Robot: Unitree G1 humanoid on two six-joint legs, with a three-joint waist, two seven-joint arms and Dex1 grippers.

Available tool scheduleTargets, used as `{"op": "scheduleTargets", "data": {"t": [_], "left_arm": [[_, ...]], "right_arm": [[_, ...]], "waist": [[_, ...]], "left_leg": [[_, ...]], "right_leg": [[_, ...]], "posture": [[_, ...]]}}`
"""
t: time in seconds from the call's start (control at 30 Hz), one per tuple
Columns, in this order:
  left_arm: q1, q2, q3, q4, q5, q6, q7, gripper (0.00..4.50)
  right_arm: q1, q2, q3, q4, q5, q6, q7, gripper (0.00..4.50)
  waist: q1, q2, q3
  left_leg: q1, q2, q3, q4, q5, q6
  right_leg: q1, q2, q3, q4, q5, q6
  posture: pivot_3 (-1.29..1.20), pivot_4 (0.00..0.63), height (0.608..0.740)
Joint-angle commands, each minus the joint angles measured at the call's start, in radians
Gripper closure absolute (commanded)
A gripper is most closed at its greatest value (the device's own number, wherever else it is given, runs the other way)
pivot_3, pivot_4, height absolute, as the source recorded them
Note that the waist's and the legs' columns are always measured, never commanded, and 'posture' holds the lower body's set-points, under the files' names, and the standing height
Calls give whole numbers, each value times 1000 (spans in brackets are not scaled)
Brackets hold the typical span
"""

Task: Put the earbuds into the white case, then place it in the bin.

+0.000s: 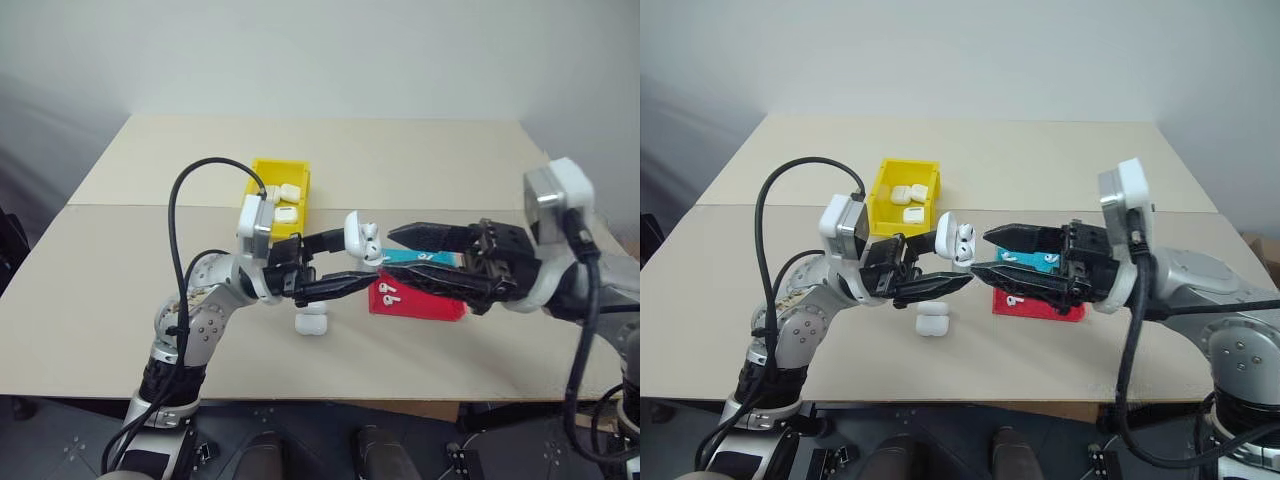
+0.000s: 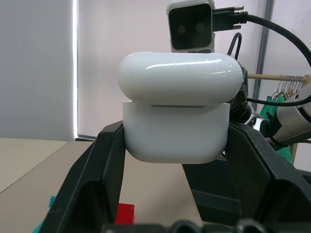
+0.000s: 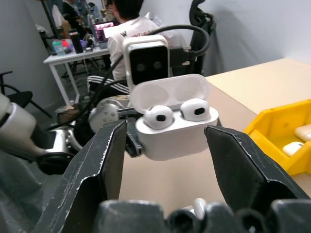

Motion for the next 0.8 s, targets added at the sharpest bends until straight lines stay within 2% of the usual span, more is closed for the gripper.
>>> {"op": "scheduleTargets", "data": {"t": [0.03, 0.13, 0.2, 0.3, 0.37, 0.4, 0.47, 0.63, 0.7, 0.8], "left_arm": [[-5, 2, 17, -28, -10, -17, -3, 1724], [-6, 2, 11, -21, -1, -20, -2, 1724], [-9, -1, 5, -11, 7, -26, -5, 1724], [-18, -7, -9, 8, 30, -40, -12, 1724], [-29, -15, -16, 28, 44, -47, -12, 1724], [-34, -20, -18, 36, 49, -48, -11, 1724], [-41, -24, -23, 46, 62, -51, -8, 1724], [-49, -28, -26, 59, 81, -58, -18, 1724], [-51, -29, -26, 59, 82, -59, -17, 1724], [-47, -33, -21, 49, 90, -74, -6, 1724]], "right_arm": [[8, -38, -57, -24, 34, -26, 55, 1342], [-107, -68, -52, 44, -13, -54, 54, 1946], [-217, -92, -13, 104, -64, -57, 67, 2606], [-370, -118, 98, 176, -221, -115, 175, 3615], [-480, -95, 194, 240, -320, -155, 238, 4323], [-531, -80, 242, 268, -372, -178, 273, 4483], [-647, -38, 360, 320, -498, -235, 344, 4483], [-791, 44, 514, 397, -690, -329, 461, 4483], [-807, 56, 559, 402, -758, -380, 512, 4483], [-758, 10, 571, 385, -781, -409, 626, 4483]], "waist": [[0, 0, 0], [-5, 0, 0], [-8, 0, 0], [-6, 0, 0], [-6, 0, 0], [-7, 0, 0], [-7, 0, 0], [0, 1, 0], [3, 1, 0], [13, 1, 0]], "left_leg": [[0, 0, 0, 0, 0, 0], [1, 0, 0, 0, 0, 0], [1, 0, 0, 0, 0, 0], [3, 0, 1, 0, 0, 0], [3, 0, 2, 0, 0, 0], [3, 0, 2, 0, 0, 0], [1, 0, 2, 0, 0, 0], [-2, 1, 2, 0, 0, 0], [-7, 0, 2, 0, 0, 0], [-9, 0, 3, 1, 0, 0]], "right_leg": [[0, 0, 0, 0, 0, 0], [0, 0, 1, 1, 0, 0], [0, 0, 2, 1, 0, 0], [0, 0, 1, 1, 0, 0], [0, 0, 1, 0, 0, 0], [0, 0, 1, 0, 0, 0], [-1, 0, 2, 0, 0, 0], [-6, 0, 1, 1, 0, 0], [-10, -1, 1, 1, 0, 0], [-12, -1, 0, 1, 1, 0]], "posture": [[0, 150, 740], [0, 150, 740], [0, 150, 740], [0, 150, 740], [0, 150, 740], [0, 150, 740], [0, 150, 740], [0, 150, 740], [0, 150, 740], [0, 150, 740]]}}
